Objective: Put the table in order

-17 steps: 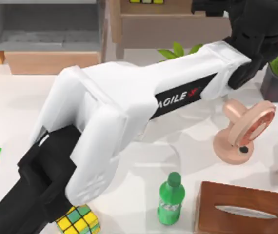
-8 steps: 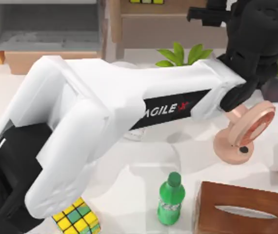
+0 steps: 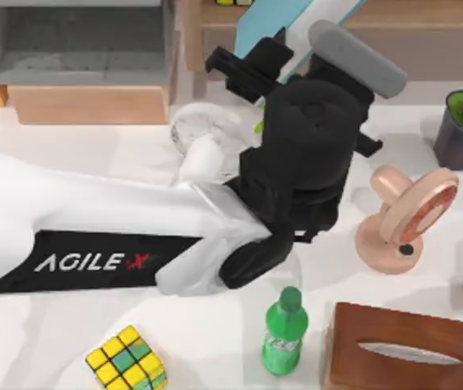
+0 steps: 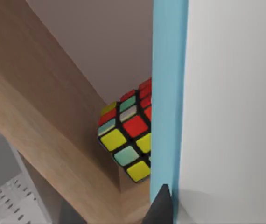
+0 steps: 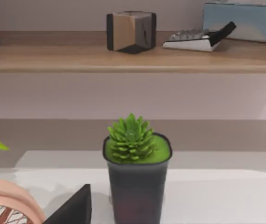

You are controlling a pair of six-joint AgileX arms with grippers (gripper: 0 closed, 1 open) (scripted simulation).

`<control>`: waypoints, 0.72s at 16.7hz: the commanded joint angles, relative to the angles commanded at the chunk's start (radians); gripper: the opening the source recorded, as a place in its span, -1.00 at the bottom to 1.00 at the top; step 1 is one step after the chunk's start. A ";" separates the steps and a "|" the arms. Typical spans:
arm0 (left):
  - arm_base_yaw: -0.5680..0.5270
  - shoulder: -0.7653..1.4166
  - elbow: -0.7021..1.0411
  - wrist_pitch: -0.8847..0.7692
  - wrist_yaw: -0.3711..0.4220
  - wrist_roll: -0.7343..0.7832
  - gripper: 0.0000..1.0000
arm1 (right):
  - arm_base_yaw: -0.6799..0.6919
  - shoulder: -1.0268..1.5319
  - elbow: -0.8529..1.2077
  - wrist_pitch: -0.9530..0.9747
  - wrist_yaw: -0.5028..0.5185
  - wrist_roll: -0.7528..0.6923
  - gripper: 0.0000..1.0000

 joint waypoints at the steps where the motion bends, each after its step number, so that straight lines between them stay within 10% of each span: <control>1: 0.021 -0.062 -0.095 0.014 0.026 0.068 -1.00 | 0.000 0.000 0.000 0.000 0.000 0.000 1.00; 12: 0.589 -0.258 -0.517 0.036 0.523 0.797 -1.00 | 0.000 0.000 0.000 0.000 0.000 0.000 1.00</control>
